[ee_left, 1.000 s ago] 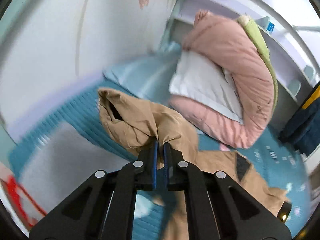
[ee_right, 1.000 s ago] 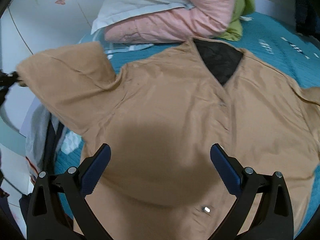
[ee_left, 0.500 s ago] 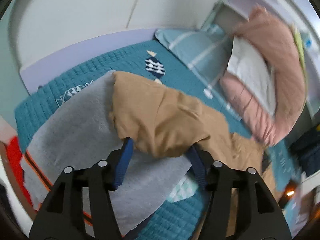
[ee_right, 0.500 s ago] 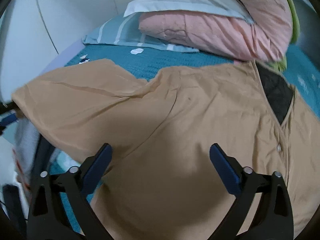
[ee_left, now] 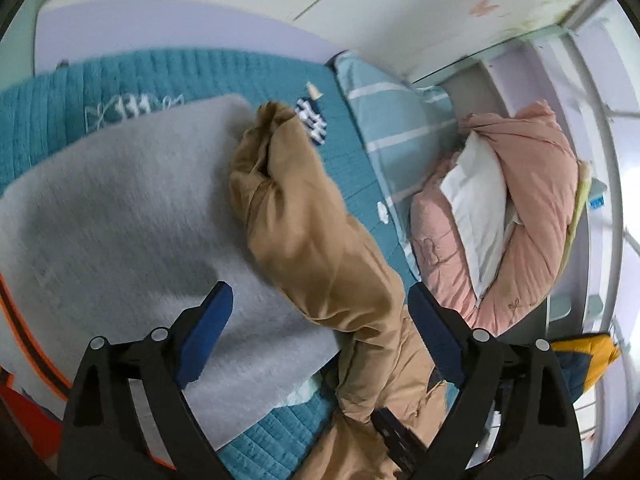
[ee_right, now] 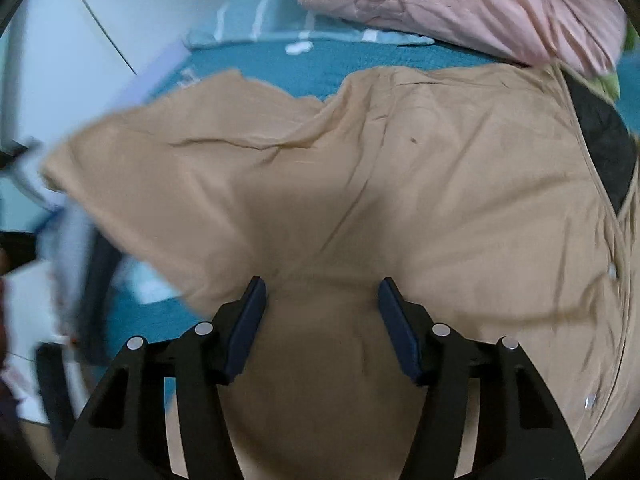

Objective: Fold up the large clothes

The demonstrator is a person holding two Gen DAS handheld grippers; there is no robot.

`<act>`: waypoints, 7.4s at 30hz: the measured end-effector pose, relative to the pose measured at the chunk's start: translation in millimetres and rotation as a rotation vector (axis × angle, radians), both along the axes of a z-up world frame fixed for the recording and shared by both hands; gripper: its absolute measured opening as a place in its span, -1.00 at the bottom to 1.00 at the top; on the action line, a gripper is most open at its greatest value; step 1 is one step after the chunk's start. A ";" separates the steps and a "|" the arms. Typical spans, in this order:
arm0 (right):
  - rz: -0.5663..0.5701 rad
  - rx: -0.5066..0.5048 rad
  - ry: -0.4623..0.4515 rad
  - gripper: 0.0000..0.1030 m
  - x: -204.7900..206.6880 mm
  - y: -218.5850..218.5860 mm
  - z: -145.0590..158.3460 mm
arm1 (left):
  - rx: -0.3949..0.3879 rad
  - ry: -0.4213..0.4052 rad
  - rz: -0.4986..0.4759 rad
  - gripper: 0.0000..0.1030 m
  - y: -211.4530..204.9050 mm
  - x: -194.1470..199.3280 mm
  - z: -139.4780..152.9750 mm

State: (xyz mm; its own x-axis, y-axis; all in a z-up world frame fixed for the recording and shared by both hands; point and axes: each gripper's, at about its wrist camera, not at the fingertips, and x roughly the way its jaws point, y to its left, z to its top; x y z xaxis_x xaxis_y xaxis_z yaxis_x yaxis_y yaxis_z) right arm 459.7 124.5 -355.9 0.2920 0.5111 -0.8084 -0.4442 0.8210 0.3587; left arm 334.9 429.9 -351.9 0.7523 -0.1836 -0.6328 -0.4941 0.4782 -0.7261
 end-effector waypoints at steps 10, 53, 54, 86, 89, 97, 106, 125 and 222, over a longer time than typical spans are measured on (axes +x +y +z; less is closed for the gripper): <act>-0.298 0.097 -0.114 0.09 -56.7 -188.0 60.8 | 0.355 0.060 -0.010 -0.81 -22.7 45.9 50.9; -1.359 0.691 -0.138 -0.05 -102.3 -593.6 -43.7 | 0.624 -0.111 -1.287 0.25 -588.6 111.3 -39.2; -1.358 0.715 -0.136 -0.36 -103.0 -594.7 -45.9 | 0.623 -0.102 -1.295 0.29 -590.5 111.0 -41.4; -0.152 0.204 -0.057 -0.32 3.8 -133.9 18.2 | 0.691 0.089 -0.589 0.33 -264.5 72.1 -6.2; -0.132 0.194 -0.054 -0.13 -1.4 -132.8 15.8 | 0.667 0.074 -0.603 0.34 -265.9 68.7 -3.8; -0.308 0.235 -0.205 0.16 -24.5 -215.7 84.0 | 0.631 -0.067 -0.759 0.48 -318.1 91.7 18.0; -0.605 0.164 0.148 0.12 -8.1 -323.9 3.2 | 0.685 0.178 -0.939 0.48 -387.4 149.9 -56.3; -0.662 0.148 0.133 0.22 55.3 -385.5 13.6 | 0.561 0.158 -0.759 0.58 -285.2 207.2 -31.9; -0.399 0.138 0.097 -0.64 -200.4 -210.2 89.2 | 0.417 0.248 -0.816 0.75 -259.2 -107.0 -90.6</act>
State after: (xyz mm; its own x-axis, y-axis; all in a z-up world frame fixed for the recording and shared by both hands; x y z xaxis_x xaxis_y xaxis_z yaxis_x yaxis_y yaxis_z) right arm 259.3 -85.7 -266.6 0.4150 0.4789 -0.7735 -0.0602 0.8628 0.5019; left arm 227.9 170.7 -442.5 0.3270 -0.3163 -0.8905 -0.0102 0.9411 -0.3380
